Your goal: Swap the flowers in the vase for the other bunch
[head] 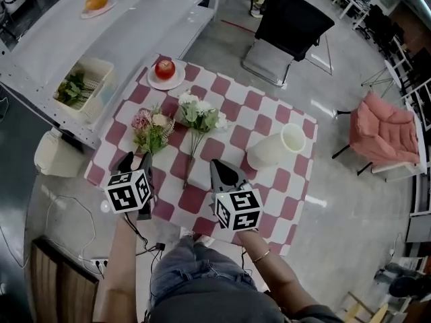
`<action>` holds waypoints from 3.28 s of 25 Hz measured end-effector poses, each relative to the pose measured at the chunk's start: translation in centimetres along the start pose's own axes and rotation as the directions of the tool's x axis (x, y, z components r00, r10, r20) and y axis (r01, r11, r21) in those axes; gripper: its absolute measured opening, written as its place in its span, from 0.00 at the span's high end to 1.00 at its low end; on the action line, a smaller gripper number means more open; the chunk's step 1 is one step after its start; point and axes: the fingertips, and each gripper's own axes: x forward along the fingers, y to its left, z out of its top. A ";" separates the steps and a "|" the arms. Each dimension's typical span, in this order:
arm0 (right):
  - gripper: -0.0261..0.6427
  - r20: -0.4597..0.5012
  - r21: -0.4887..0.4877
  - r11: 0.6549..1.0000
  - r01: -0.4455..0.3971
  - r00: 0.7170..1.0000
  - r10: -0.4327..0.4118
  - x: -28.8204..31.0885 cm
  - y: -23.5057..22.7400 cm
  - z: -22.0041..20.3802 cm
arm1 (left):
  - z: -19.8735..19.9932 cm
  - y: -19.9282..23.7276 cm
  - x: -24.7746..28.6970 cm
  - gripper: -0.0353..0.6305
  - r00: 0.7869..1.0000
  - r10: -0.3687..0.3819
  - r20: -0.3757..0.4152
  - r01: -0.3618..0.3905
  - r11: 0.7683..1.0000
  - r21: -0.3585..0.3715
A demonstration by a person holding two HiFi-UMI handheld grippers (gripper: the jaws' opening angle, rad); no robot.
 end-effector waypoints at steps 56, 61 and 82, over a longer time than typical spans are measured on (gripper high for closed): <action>0.95 -0.097 0.009 0.997 -0.082 0.992 0.083 6.8 1.8 -0.8 | -0.6 -0.3 8.5 0.83 0.979 -0.116 -0.165 0.099 0.990 -0.104; 0.95 -0.082 0.005 0.997 -0.076 0.994 0.077 5.8 1.6 -0.5 | 0.1 -0.4 7.0 0.85 0.990 -0.088 -0.108 0.077 0.992 -0.102; 0.95 0.032 0.005 1.000 0.009 0.999 -0.009 -3.1 0.5 0.5 | 6.8 -8.1 -3.6 0.85 0.957 -0.198 0.211 0.200 0.980 0.016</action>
